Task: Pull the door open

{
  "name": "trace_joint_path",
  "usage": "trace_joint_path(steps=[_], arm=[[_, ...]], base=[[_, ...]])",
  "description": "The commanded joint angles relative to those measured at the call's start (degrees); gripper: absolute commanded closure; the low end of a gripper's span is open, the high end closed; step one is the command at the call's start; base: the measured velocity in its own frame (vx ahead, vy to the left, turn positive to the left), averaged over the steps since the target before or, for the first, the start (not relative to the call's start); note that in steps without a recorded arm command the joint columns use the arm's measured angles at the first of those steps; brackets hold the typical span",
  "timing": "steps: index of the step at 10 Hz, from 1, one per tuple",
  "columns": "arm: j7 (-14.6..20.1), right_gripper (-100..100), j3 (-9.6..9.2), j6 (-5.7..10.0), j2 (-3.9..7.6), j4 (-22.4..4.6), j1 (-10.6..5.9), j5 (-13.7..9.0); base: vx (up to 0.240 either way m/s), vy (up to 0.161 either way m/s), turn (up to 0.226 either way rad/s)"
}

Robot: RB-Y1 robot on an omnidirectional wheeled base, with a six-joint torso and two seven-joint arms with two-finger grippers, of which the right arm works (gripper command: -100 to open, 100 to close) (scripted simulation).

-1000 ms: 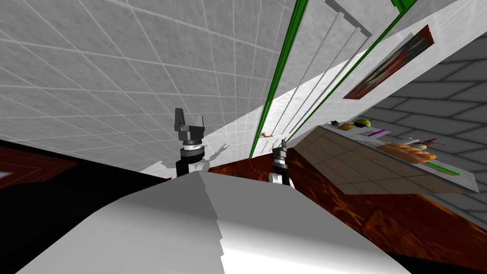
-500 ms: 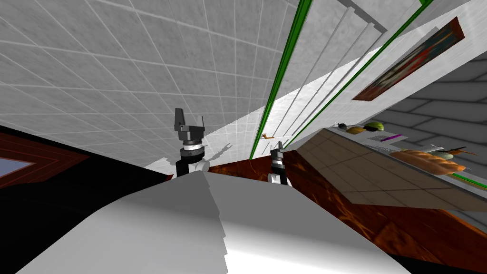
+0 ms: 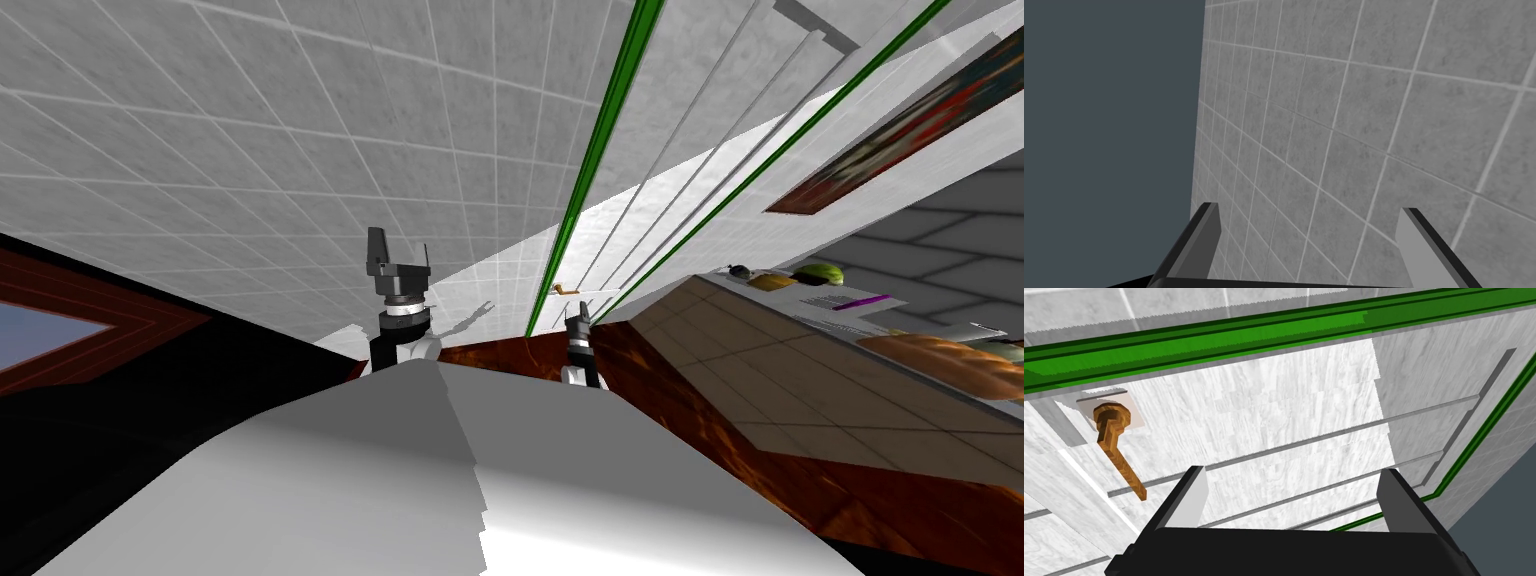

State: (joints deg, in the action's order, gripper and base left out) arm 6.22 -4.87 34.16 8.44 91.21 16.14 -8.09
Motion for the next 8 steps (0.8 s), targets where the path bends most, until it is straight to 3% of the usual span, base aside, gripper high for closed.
trace_joint_path(steps=[1, 2, 4, 8], arm=[[0.1, -100, -0.55, 1.18, 0.95, -2.9, -1.08, -0.9], [0.1, -100, -0.55, 1.18, 0.95, -3.8, -1.08, -0.9], [0.0, -100, -1.6, 2.98, 2.36, -8.1, -2.9, -2.3], [0.0, -100, -2.62, 4.74, 3.72, -14.7, -4.68, -3.8]], base=[[0.029, -0.065, 0.104], [0.025, -0.059, 0.078], [0.037, -0.074, 0.182], [0.026, -0.075, 0.091]])
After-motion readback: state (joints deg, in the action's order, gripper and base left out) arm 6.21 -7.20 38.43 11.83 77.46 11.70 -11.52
